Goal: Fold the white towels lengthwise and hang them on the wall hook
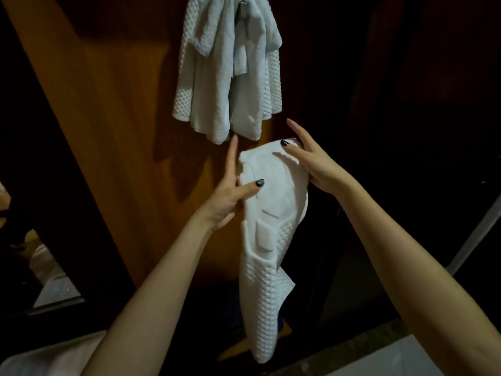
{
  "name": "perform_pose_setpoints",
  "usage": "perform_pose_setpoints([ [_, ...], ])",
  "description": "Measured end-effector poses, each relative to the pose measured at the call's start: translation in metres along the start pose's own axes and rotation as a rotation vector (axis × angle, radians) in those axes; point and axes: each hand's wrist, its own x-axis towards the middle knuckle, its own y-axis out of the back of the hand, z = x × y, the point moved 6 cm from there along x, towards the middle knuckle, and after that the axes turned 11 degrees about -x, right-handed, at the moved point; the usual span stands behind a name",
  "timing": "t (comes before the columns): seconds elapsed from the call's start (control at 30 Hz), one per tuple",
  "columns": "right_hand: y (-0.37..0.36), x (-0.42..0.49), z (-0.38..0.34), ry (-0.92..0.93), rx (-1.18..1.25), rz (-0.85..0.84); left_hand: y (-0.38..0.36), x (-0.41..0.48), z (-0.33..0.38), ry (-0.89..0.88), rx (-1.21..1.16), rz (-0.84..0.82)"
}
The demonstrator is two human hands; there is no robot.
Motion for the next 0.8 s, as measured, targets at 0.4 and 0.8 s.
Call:
perform_pose_setpoints([
  [0.4,-0.029,-0.05,0.056,-0.094,0.154,0.096,0.002,0.032,0.017,-0.09,0.276,0.195],
  [0.8,-0.017,-0.03,0.012,0.088,-0.103,0.308,0.038,0.006,-0.002,-0.223,0.575,0.506],
])
